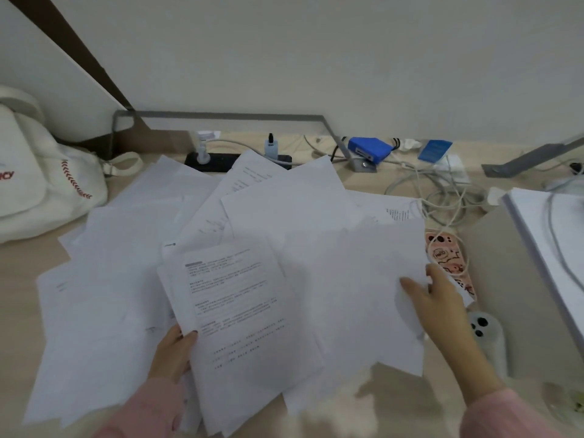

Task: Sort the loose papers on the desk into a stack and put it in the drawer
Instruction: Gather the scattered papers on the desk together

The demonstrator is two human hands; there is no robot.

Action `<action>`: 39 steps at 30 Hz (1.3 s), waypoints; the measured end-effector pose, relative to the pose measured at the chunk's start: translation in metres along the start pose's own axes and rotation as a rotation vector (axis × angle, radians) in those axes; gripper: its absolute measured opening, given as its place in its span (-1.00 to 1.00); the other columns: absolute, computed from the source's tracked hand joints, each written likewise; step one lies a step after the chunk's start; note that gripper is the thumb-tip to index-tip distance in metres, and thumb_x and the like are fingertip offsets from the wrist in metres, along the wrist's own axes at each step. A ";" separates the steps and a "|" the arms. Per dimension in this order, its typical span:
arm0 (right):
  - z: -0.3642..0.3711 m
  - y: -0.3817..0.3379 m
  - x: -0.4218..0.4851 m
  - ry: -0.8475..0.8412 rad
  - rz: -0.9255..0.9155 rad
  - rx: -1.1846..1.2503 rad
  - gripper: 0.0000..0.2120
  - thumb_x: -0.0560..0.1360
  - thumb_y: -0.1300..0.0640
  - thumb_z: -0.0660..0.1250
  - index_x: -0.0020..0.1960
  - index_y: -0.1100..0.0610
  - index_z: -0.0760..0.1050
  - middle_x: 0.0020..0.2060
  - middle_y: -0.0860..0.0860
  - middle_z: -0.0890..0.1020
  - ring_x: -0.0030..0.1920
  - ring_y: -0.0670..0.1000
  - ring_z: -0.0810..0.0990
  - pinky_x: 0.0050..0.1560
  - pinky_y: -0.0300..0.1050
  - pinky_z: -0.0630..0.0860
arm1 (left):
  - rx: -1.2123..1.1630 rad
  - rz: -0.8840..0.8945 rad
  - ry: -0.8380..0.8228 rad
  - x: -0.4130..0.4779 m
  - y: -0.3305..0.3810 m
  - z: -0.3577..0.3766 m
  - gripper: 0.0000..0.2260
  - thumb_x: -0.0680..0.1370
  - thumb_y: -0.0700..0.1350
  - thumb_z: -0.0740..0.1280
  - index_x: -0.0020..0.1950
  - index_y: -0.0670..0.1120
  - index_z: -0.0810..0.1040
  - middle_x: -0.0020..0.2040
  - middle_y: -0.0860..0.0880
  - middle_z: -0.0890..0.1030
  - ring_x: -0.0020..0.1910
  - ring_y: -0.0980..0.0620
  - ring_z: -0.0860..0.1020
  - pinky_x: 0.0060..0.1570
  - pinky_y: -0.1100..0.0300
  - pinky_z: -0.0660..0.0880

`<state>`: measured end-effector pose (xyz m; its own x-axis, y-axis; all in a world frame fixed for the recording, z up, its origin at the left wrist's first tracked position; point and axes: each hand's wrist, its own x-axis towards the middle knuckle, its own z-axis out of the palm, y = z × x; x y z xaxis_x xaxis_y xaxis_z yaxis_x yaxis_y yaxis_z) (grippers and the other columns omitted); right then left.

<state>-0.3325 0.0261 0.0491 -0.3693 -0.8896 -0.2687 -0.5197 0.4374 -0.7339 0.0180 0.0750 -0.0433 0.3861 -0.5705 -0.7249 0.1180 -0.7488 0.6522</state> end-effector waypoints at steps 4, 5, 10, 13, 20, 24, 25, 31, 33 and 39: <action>-0.031 -0.044 -0.006 0.216 -0.269 0.121 -0.93 0.53 0.04 0.23 -0.05 -0.12 0.36 -0.17 -0.08 0.56 -0.14 0.06 0.57 -0.14 0.03 0.52 | 0.000 0.007 0.000 -0.003 0.007 0.002 -0.67 0.57 -0.25 0.19 0.33 -0.17 0.40 0.31 -0.19 0.48 0.24 -0.20 0.46 0.19 -0.04 0.40; -0.036 -0.056 -0.011 0.271 -0.351 0.137 -0.95 0.55 0.04 0.21 -0.05 -0.11 0.36 -0.19 -0.15 0.55 -0.17 -0.04 0.58 -0.17 -0.01 0.54 | -0.003 0.014 0.000 -0.004 0.008 0.002 -0.68 0.56 -0.26 0.19 0.32 -0.18 0.41 0.30 -0.20 0.48 0.22 -0.20 0.47 0.19 -0.05 0.40; -0.030 -0.088 -0.031 0.429 -0.753 0.072 -0.89 0.59 0.17 0.16 0.06 0.06 0.44 -0.25 -0.23 0.50 -0.27 -0.21 0.50 -0.30 -0.51 0.38 | -0.031 0.039 -0.015 -0.006 0.009 -0.003 -0.65 0.56 -0.25 0.21 0.35 -0.18 0.40 0.25 -0.18 0.51 0.06 -0.10 0.47 0.14 0.00 0.40; 0.003 -0.073 -0.024 0.235 -0.842 -0.010 -0.61 0.51 0.24 0.12 0.29 0.04 0.43 0.13 -0.12 0.54 0.15 -0.39 0.44 0.19 -0.52 0.33 | -0.026 0.065 -0.021 -0.007 0.010 -0.009 -0.65 0.57 -0.25 0.20 0.35 -0.15 0.41 0.21 -0.14 0.52 0.05 -0.10 0.48 0.07 0.04 0.41; 0.091 0.014 -0.016 -0.230 -0.730 -0.353 -0.64 0.47 0.12 0.13 0.15 0.01 0.60 0.18 0.07 0.60 0.18 0.00 0.53 0.27 -0.34 0.30 | -0.038 0.070 -0.044 -0.001 0.013 -0.016 -0.67 0.56 -0.24 0.21 0.33 -0.14 0.43 0.17 -0.14 0.54 0.03 -0.09 0.49 0.04 0.07 0.40; 0.115 0.063 -0.017 -0.339 -0.616 -0.521 -0.65 0.43 0.01 0.15 0.12 -0.07 0.60 0.16 0.10 0.62 0.10 0.11 0.63 0.05 -0.04 0.58 | -0.030 0.087 -0.056 0.008 0.013 -0.011 -0.68 0.56 -0.20 0.22 0.32 -0.06 0.42 0.12 -0.08 0.53 0.05 -0.07 0.48 0.08 0.07 0.41; 0.118 0.073 -0.017 -0.349 -0.598 -0.552 -0.66 0.43 0.00 0.16 0.11 -0.09 0.60 0.17 0.09 0.62 0.11 0.10 0.63 0.03 -0.06 0.57 | -0.018 0.092 -0.053 0.010 0.013 -0.009 -0.69 0.56 -0.19 0.23 0.32 -0.07 0.43 0.13 -0.10 0.53 0.06 -0.07 0.48 0.09 0.06 0.41; 0.111 0.051 -0.013 -0.164 -0.271 -0.209 -0.76 0.60 0.09 0.13 -0.18 0.05 0.49 -0.19 -0.12 0.60 -0.08 0.01 0.57 -0.19 -0.24 0.39 | 0.074 0.082 -0.023 0.022 0.012 -0.002 -0.64 0.54 -0.12 0.28 0.33 -0.14 0.42 0.26 -0.15 0.50 0.11 -0.06 0.46 0.28 -0.01 0.37; 0.091 0.030 -0.002 0.048 -0.081 0.057 -0.70 0.60 0.10 0.11 -0.30 0.10 0.34 -0.40 -0.01 0.45 -0.31 0.05 0.44 -0.35 -0.16 0.28 | 0.096 0.076 -0.019 0.025 0.012 0.000 -0.65 0.55 -0.15 0.27 0.34 -0.16 0.41 0.29 -0.17 0.49 0.14 -0.09 0.47 0.25 0.01 0.36; 0.040 -0.010 0.016 0.363 -0.165 0.241 -0.82 0.62 0.12 0.07 0.02 0.08 0.44 -0.28 -0.17 0.48 -0.34 -0.37 0.46 -0.32 -0.53 0.35 | 0.111 0.071 -0.006 0.027 0.008 0.001 -0.66 0.56 -0.16 0.24 0.34 -0.15 0.42 0.31 -0.17 0.48 0.25 -0.16 0.45 0.23 0.02 0.35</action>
<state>-0.3028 0.0020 0.0269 -0.5647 -0.8225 0.0675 -0.4159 0.2130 -0.8841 0.0280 0.0529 -0.0579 0.3845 -0.6253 -0.6791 -0.0113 -0.7388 0.6738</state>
